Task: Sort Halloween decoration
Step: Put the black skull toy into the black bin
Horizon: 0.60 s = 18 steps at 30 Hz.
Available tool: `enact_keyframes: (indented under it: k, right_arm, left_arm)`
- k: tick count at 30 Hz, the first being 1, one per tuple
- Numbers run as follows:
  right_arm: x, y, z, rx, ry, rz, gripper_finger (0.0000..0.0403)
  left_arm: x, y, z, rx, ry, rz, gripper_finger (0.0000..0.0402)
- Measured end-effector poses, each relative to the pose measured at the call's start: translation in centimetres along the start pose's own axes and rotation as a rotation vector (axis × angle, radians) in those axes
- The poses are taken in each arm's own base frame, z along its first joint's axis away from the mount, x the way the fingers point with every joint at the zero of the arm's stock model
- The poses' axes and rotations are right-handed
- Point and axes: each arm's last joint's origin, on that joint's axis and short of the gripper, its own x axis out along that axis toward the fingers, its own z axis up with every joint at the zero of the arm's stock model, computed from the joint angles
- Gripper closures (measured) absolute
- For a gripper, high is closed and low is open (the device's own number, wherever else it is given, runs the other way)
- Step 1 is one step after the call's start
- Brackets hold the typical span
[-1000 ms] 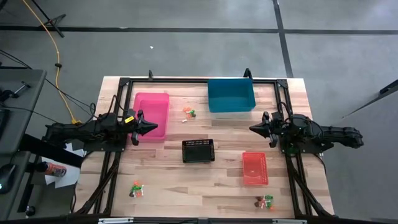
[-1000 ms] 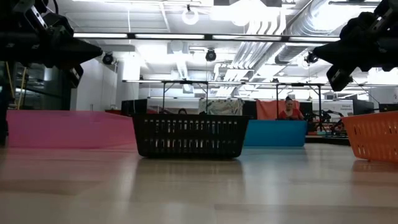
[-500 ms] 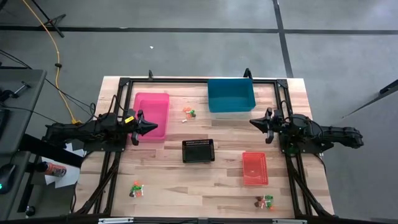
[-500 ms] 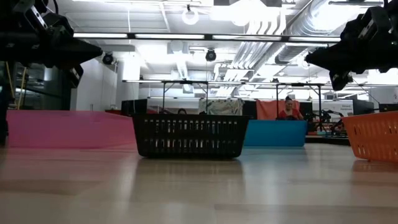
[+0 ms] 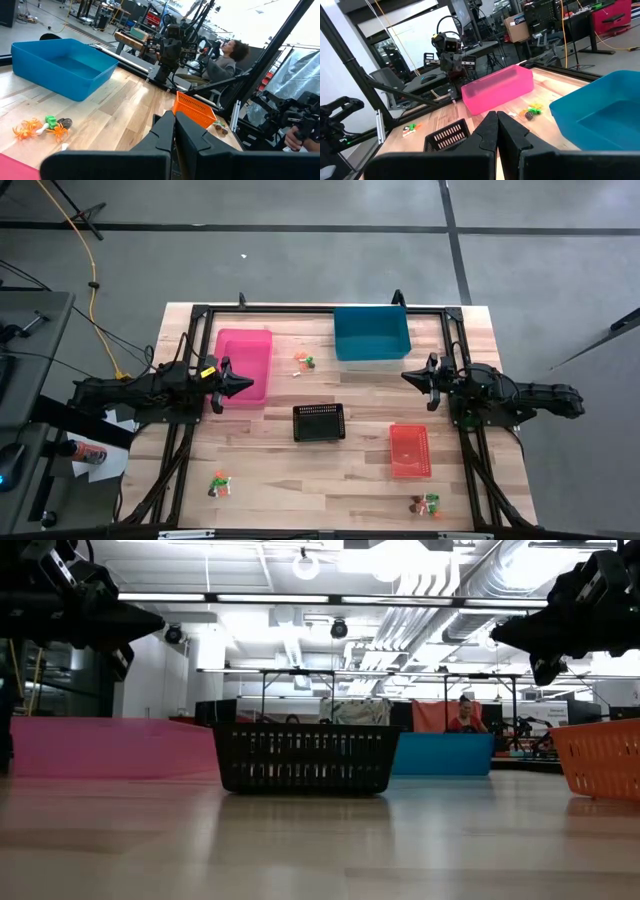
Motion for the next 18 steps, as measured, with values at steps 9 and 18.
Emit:
enact_keyframes:
  k: [9, 18]
  right_arm:
    - [0.0, 0.0, 0.0, 0.000, 0.000, 0.000, 0.0402]
    - [-0.4, 0.8, 2.9, 0.095, -0.253, 0.014, 0.0392]
  left_arm:
    - [0.0, 0.0, 0.0, 0.000, 0.000, 0.000, 0.0398]
    - [0.0, 0.0, 0.0, 0.000, 0.000, 0.000, 0.0398]
